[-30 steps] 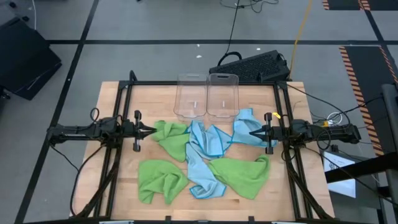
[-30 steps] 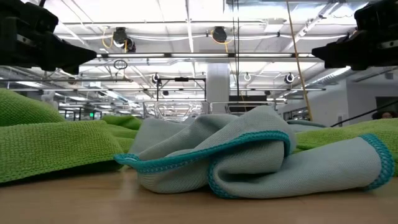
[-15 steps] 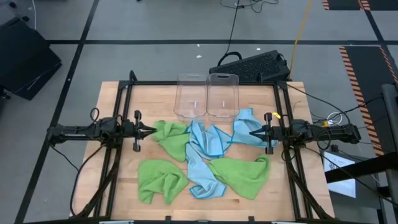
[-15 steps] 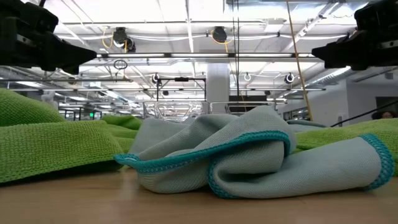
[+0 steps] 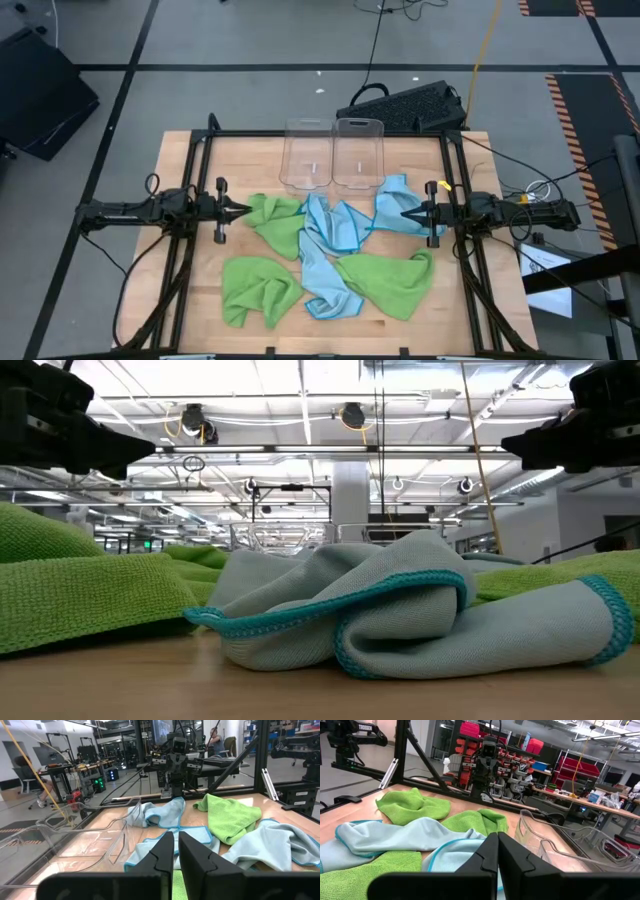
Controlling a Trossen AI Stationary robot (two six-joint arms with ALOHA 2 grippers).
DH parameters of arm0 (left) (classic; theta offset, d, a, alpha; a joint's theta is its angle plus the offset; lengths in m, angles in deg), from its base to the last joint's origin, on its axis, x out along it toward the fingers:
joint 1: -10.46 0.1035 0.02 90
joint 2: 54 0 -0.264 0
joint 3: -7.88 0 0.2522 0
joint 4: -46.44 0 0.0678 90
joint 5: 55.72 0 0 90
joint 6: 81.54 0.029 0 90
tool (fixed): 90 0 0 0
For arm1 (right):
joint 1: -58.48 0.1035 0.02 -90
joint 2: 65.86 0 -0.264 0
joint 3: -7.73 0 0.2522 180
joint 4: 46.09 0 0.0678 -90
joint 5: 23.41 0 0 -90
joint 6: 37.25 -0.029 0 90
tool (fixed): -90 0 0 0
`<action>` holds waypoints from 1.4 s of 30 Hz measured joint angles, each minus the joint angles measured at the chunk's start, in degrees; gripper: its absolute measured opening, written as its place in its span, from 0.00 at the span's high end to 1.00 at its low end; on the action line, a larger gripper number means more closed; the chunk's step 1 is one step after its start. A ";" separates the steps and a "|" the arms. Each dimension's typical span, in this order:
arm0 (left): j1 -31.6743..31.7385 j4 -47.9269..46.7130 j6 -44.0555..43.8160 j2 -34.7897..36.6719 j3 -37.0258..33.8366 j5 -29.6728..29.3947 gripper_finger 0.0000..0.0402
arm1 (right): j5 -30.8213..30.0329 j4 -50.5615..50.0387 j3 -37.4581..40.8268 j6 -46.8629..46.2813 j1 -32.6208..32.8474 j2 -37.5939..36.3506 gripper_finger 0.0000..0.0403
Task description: Fold microfiber towels
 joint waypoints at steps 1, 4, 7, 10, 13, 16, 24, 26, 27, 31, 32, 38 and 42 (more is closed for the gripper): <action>0.00 -0.02 -0.02 -0.01 0.02 -0.01 0.92 | 0.00 0.00 -0.01 0.00 0.00 0.00 1.00; 0.00 -0.02 0.00 -0.01 0.02 0.00 0.92 | 0.01 0.00 -0.02 0.00 0.00 0.01 1.00; 0.01 -0.01 0.00 0.01 0.00 -0.01 0.92 | 0.00 -0.01 -0.01 -0.01 0.00 0.00 1.00; 0.00 -0.02 0.00 -0.01 0.00 0.00 0.92 | 0.00 -0.01 -0.02 0.00 0.00 0.00 1.00; 0.00 0.00 -0.02 0.01 0.00 -0.02 0.92 | 0.00 0.00 0.00 0.00 0.00 0.00 1.00; 0.02 0.00 -0.02 -0.01 0.01 -0.02 0.92 | 0.00 -0.01 -0.01 -0.01 0.00 0.01 1.00; 0.00 -0.02 -0.02 0.00 0.02 -0.01 0.92 | 0.02 0.00 0.00 0.00 0.00 0.02 1.00; 0.00 -0.01 -0.01 0.00 0.01 0.00 0.92 | 0.00 0.00 -0.01 0.00 0.00 0.02 1.00; 0.00 0.00 0.00 -0.01 0.02 0.00 0.92 | 0.01 0.00 -0.01 0.00 0.00 0.01 1.00; 0.01 -0.01 0.00 0.00 0.00 -0.01 0.92 | 0.00 0.00 0.00 -0.04 0.00 0.02 1.00; 0.02 0.00 0.00 0.01 0.02 0.00 0.92 | 0.02 0.00 -0.02 -0.42 0.00 0.02 1.00; 0.02 0.00 0.00 -0.01 0.02 0.00 0.92 | 0.04 0.68 -0.01 -8.93 0.00 0.02 1.00; 0.01 -0.01 0.00 0.00 0.00 -0.01 0.92 | -0.01 3.21 -0.02 -17.48 0.00 0.02 1.00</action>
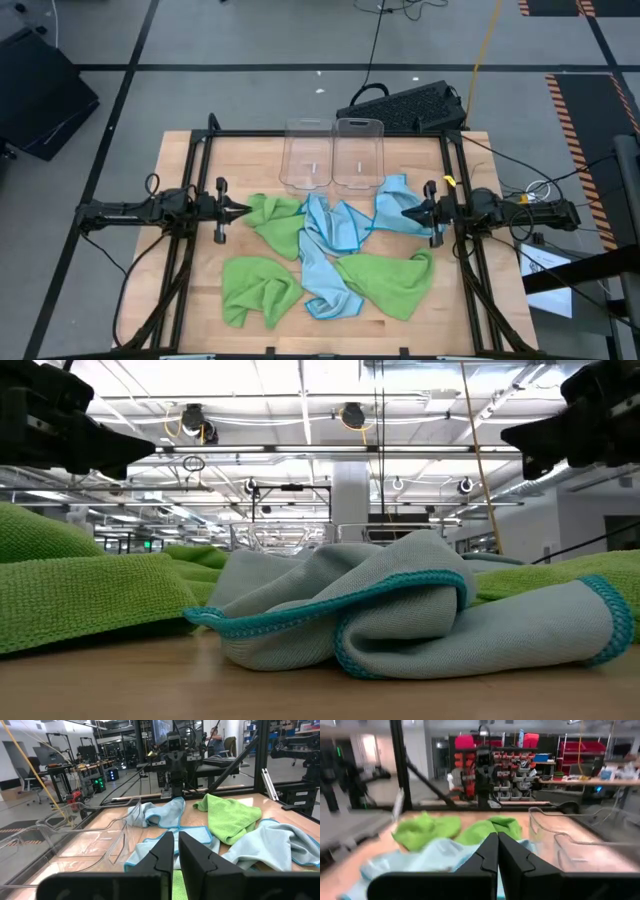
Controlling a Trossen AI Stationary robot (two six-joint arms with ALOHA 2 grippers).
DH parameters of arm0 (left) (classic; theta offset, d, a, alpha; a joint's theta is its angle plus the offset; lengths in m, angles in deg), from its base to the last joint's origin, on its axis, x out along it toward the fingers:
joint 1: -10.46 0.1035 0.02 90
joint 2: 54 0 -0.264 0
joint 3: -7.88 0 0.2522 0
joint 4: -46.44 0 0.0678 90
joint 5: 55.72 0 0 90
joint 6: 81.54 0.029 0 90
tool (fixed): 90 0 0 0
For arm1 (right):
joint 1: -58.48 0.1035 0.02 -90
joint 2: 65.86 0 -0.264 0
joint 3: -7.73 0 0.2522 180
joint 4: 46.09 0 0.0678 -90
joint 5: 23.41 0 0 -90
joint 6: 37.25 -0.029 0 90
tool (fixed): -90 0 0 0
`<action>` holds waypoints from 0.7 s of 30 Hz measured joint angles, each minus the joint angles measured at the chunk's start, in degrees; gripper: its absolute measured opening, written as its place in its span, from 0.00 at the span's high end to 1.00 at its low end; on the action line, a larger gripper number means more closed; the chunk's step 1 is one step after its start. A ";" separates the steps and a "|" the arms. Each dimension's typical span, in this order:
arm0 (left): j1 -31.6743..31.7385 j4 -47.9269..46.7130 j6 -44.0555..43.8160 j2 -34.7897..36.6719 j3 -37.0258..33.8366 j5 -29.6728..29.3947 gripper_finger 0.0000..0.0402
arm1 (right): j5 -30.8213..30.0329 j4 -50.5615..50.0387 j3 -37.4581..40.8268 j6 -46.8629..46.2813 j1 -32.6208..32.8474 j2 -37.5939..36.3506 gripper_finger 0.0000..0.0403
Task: Fold microfiber towels
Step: Fold the top right blue microfiber towel
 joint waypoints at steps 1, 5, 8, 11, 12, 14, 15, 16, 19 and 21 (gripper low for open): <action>0.00 0.00 0.00 0.01 0.02 0.01 0.92 | -0.01 0.72 0.00 -2.10 0.00 0.00 1.00; 0.00 -0.01 0.00 0.00 0.01 0.01 0.92 | 0.04 2.85 -0.98 -3.57 0.00 0.01 1.00; -0.01 0.00 0.00 0.01 0.00 0.01 0.92 | 0.12 1.41 -2.62 -3.66 0.04 0.77 1.00; 0.01 0.01 0.00 0.01 0.02 0.01 0.92 | 0.14 -1.70 -5.61 -4.03 0.07 2.93 1.00; -0.01 0.01 0.00 -0.01 0.00 0.01 0.92 | 0.15 -2.11 -6.71 -4.04 0.07 3.73 1.00; 0.01 -0.01 0.00 0.01 0.00 0.01 0.92 | 0.13 -3.47 -8.96 -4.03 0.07 5.98 1.00; 0.00 -0.01 -0.01 -0.01 0.00 0.00 0.92 | 0.07 -4.94 -9.89 -4.05 0.07 7.21 1.00; 0.01 -0.01 -0.02 0.00 0.00 0.00 0.92 | 0.05 -6.01 -10.93 -4.03 0.07 8.51 1.00; 0.01 0.03 0.00 0.01 0.00 -0.01 0.92 | 0.05 -9.65 -15.11 -3.49 0.07 12.38 1.00; 0.00 0.01 0.00 0.00 0.01 0.01 0.92 | -0.03 -13.32 -18.12 -3.33 0.07 15.27 1.00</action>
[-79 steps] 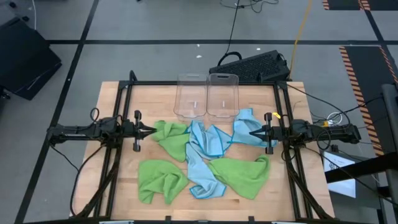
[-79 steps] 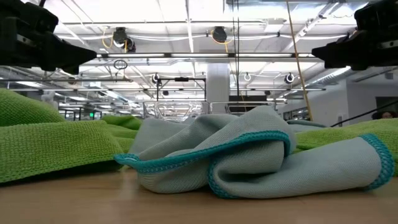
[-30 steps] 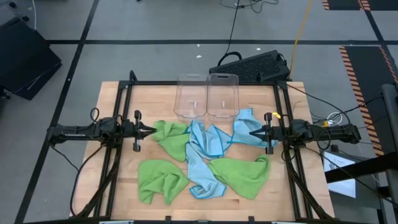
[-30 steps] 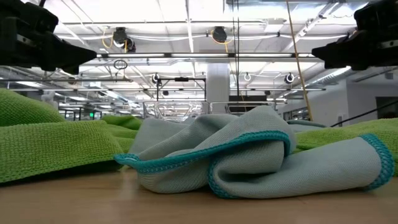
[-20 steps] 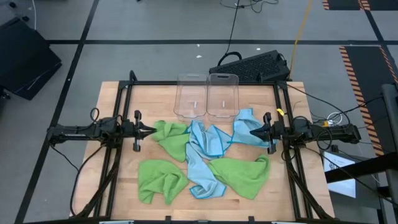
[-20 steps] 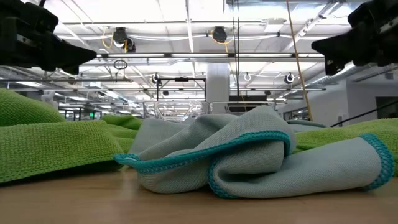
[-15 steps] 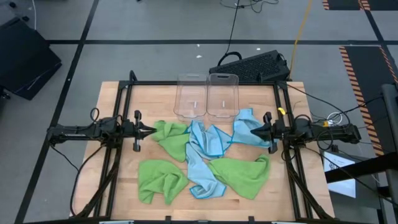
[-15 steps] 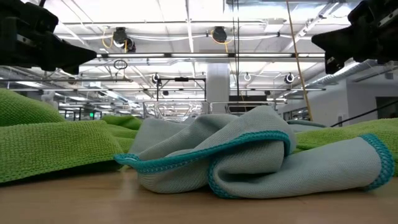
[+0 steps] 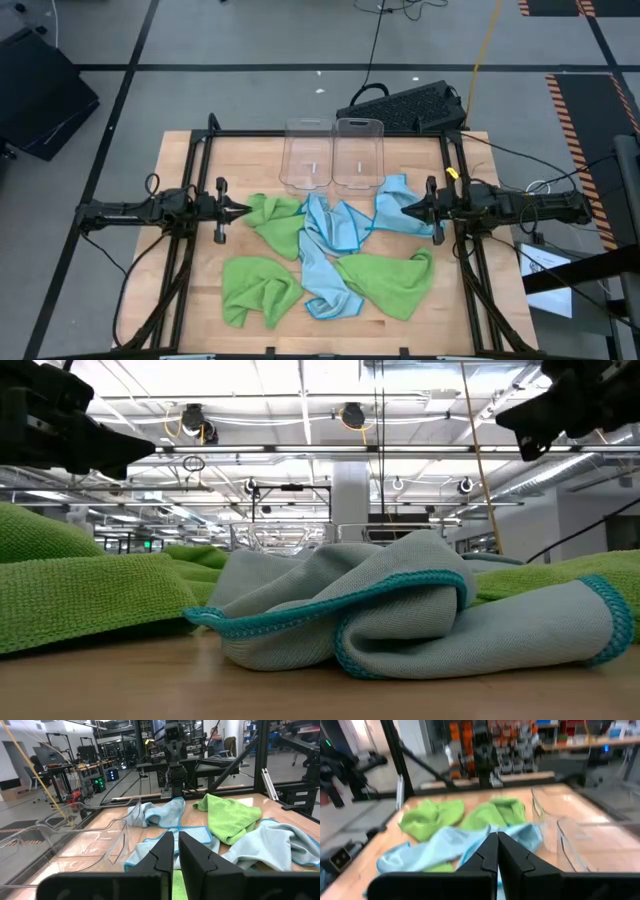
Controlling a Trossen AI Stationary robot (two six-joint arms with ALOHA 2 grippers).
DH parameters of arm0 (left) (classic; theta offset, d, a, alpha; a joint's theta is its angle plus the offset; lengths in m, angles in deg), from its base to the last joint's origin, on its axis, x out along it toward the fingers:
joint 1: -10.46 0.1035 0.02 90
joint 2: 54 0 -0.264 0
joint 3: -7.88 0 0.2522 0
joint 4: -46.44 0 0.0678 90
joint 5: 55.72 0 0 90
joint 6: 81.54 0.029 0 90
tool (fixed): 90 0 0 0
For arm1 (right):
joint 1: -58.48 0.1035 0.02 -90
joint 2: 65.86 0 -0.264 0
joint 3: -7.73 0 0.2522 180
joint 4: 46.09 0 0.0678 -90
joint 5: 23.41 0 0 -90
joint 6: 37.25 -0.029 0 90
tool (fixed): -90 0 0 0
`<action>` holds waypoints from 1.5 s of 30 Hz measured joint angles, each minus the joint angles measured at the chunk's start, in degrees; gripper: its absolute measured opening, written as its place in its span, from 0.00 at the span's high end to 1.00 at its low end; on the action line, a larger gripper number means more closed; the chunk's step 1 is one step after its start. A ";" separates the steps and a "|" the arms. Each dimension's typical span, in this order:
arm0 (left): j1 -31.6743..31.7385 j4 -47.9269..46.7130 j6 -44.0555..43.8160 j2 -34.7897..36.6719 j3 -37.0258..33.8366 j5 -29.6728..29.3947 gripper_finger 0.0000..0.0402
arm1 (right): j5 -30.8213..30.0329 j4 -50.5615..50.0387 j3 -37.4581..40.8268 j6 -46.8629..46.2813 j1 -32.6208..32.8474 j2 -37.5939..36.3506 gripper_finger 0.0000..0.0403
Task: Fold microfiber towels
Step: Fold the top right blue microfiber towel
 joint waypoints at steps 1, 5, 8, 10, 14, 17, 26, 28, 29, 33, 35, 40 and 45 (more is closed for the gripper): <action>0.00 0.01 0.00 -0.01 0.00 0.00 0.92 | -0.06 -1.75 -1.31 -0.02 0.00 1.47 1.00; -0.01 0.01 0.00 0.01 0.01 -0.01 0.92 | -0.16 -4.88 -6.61 -1.55 0.00 6.92 1.00; 0.00 0.00 0.00 0.00 0.01 -0.01 0.92 | -0.20 -7.88 -10.23 -3.44 0.00 11.08 1.00; 0.01 0.00 -0.02 -0.01 -0.01 -0.02 0.92 | -0.20 -10.12 -11.97 -4.96 0.00 13.45 1.00; 0.01 0.03 0.00 0.00 0.00 -0.01 0.92 | -0.45 -14.45 -14.67 -7.71 0.00 17.25 1.00; 0.01 0.04 0.00 0.00 0.00 -0.01 0.92 | -1.86 -18.86 -15.53 -10.15 0.00 19.29 1.00; 0.01 0.02 0.00 0.00 0.00 -0.02 0.92 | -1.95 -32.31 -15.87 -20.51 0.00 23.50 0.89; -0.01 0.04 0.00 -0.01 -0.01 -0.02 0.92 | -1.90 -35.22 -15.87 -21.75 0.00 24.48 0.87; -0.01 0.04 0.00 -0.01 0.01 -0.04 0.92 | -1.81 -36.65 -15.87 -22.60 0.00 24.99 0.85; 0.01 0.01 -0.76 -0.01 0.01 -0.42 0.92 | -1.32 -41.28 -15.78 -27.17 0.01 27.00 0.79; 0.01 -0.12 -2.68 0.00 0.00 -0.42 0.92 | 1.18 -40.81 -14.66 -29.44 0.24 27.74 0.75; 0.01 -0.32 -7.15 -0.01 0.00 -0.42 0.92 | 2.77 -34.29 -12.20 -29.71 1.37 30.01 0.64; 0.01 -0.33 -9.33 -0.01 -0.01 -0.42 0.92 | -1.95 -25.12 -10.49 -28.21 3.90 33.65 0.57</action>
